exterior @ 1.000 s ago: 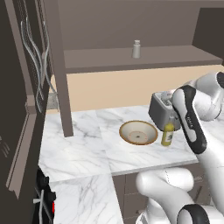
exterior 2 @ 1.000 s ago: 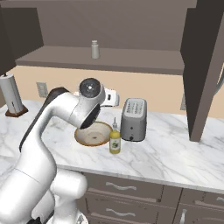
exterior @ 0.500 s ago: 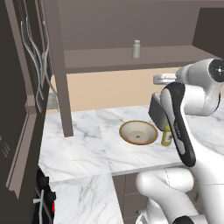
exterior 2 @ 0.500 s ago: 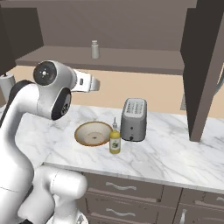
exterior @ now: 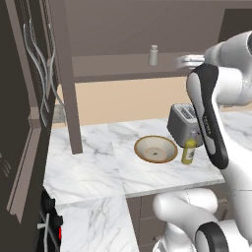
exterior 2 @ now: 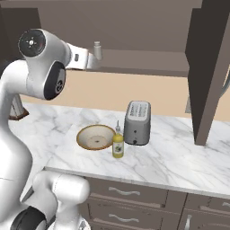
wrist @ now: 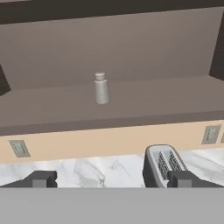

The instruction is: Retrieve the bottle and the shaker from the cabinet and place them next to the mixing bowl on the counter. Then add garlic from the fridge to the mixing bowl.

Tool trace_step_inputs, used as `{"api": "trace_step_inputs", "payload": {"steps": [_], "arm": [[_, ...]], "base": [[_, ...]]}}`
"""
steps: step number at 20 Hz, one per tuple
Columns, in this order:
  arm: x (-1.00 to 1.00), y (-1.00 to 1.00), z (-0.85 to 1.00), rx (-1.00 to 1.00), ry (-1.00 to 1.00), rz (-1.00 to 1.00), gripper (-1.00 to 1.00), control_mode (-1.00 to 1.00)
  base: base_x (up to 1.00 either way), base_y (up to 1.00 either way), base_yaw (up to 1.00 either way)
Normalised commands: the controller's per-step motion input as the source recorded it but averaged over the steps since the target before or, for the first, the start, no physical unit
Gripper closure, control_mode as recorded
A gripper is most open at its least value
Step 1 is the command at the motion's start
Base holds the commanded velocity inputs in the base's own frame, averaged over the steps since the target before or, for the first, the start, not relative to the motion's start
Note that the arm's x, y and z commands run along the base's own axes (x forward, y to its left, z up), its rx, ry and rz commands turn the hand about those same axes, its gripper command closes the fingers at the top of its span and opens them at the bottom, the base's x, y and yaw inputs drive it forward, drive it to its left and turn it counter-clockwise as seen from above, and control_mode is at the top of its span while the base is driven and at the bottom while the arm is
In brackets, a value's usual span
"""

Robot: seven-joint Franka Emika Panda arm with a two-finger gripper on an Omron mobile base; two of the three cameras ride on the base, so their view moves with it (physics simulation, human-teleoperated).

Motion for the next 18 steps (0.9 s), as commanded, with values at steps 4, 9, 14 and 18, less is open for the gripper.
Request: {"api": "trace_step_inputs", "payload": {"steps": [4,9,14,18], "arm": [[0.29,0.27,0.02,-0.05,0.03,0.00,-1.00,-1.00],[0.64,0.18,-0.03,-0.06,0.18,0.00,-1.00,-1.00],[0.79,0.21,-0.23,0.00,0.13,0.00,-1.00,-1.00],[0.83,0.04,-0.23,0.00,0.00,0.00,-1.00,-1.00]], "base": [[0.00,0.00,0.00],[0.00,0.00,0.00],[0.00,0.00,0.00],[0.00,0.00,0.00]]}}
